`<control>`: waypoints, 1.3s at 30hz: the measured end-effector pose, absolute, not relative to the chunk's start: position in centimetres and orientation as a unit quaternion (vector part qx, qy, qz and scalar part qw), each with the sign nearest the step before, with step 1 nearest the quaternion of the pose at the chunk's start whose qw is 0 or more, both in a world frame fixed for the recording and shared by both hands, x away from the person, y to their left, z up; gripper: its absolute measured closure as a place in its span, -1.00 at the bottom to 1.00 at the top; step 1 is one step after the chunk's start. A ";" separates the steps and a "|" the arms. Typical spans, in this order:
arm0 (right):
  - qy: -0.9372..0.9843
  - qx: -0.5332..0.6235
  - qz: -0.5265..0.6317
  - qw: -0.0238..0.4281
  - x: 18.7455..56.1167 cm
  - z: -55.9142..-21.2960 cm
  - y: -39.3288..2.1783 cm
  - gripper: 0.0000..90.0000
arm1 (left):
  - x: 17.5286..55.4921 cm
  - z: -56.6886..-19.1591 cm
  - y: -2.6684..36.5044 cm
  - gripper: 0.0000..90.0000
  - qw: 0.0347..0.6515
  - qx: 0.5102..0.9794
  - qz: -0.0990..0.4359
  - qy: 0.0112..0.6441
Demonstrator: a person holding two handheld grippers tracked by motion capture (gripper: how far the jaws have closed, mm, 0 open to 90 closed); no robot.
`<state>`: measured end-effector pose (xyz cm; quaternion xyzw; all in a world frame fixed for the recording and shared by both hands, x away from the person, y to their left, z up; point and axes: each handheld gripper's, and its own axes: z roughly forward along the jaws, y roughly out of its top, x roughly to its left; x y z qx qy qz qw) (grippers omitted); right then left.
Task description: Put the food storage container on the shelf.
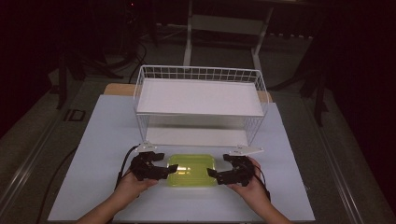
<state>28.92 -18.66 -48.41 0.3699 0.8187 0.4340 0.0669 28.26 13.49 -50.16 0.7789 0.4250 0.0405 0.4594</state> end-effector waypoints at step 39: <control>0.819 0.423 0.386 0.024 28.5 -49.6 -18.4 0.39 | 27.7 -50.9 13.4 0.45 0.435 0.776 -0.018 0.457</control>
